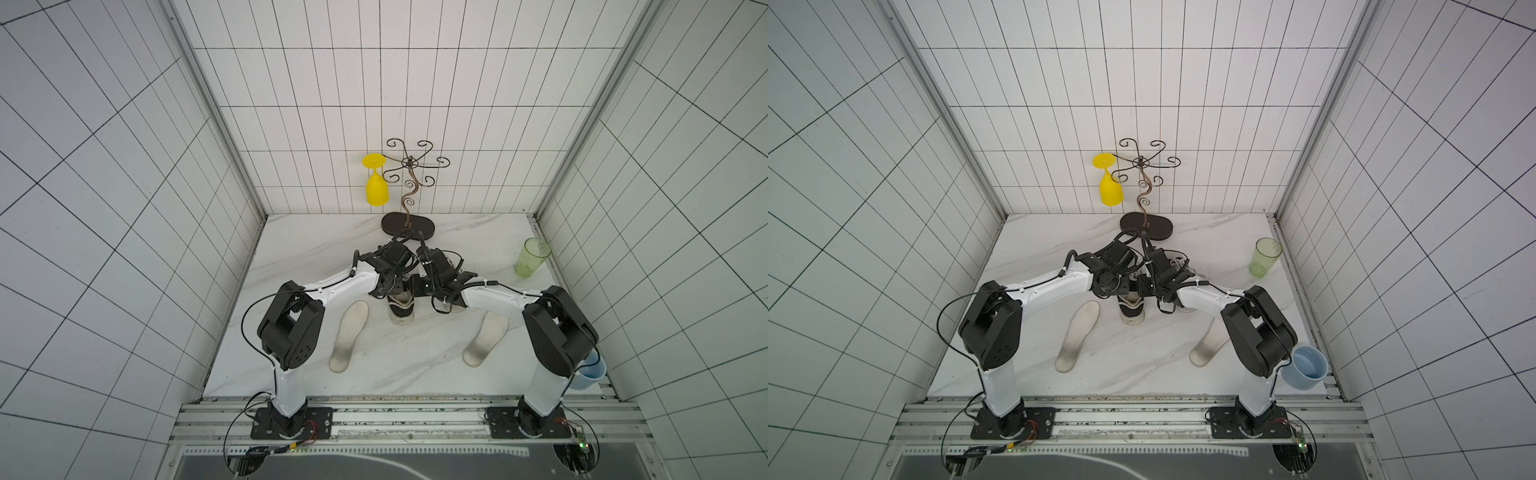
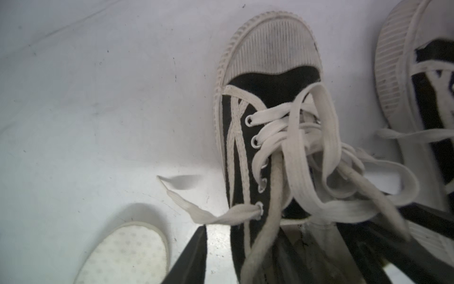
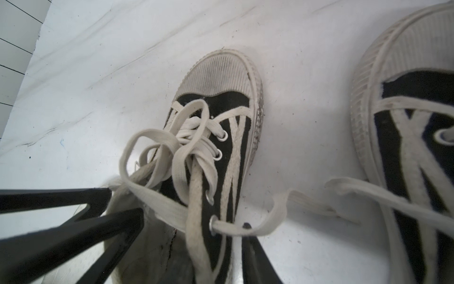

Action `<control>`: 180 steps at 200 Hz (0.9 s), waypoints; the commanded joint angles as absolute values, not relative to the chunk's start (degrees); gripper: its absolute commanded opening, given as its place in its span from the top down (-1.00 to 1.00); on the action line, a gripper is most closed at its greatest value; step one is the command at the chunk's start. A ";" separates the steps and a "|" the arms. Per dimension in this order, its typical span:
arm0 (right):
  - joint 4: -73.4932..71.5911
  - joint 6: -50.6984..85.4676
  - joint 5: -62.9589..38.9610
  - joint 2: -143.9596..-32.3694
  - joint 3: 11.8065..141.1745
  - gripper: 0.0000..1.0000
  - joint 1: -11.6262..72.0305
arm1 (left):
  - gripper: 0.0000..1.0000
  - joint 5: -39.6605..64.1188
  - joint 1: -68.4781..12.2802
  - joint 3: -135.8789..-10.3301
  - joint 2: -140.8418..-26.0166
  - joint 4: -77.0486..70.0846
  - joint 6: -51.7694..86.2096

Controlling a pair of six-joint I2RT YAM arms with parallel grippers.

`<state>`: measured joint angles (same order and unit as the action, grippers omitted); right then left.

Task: Insert the insole into the shoe
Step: Adjust the shoe at the center of the board.

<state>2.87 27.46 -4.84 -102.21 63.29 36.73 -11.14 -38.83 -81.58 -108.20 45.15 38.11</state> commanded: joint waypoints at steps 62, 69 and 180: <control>5.18 26.30 -6.30 -102.53 66.73 0.94 33.58 | 1.00 -7.86 -34.74 -80.73 -107.15 44.95 36.84; 5.16 26.12 -6.54 -102.01 65.97 0.96 32.87 | 1.00 -6.01 -34.03 -78.57 -105.55 44.04 37.70; -1.42 22.85 -16.86 -100.10 55.54 1.00 27.44 | 1.00 8.59 -41.94 -42.58 -85.78 11.51 69.54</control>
<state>3.44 23.90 -19.25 -98.37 58.89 30.30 7.86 -39.55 -47.00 -87.15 14.17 59.24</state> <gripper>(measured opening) 0.048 0.047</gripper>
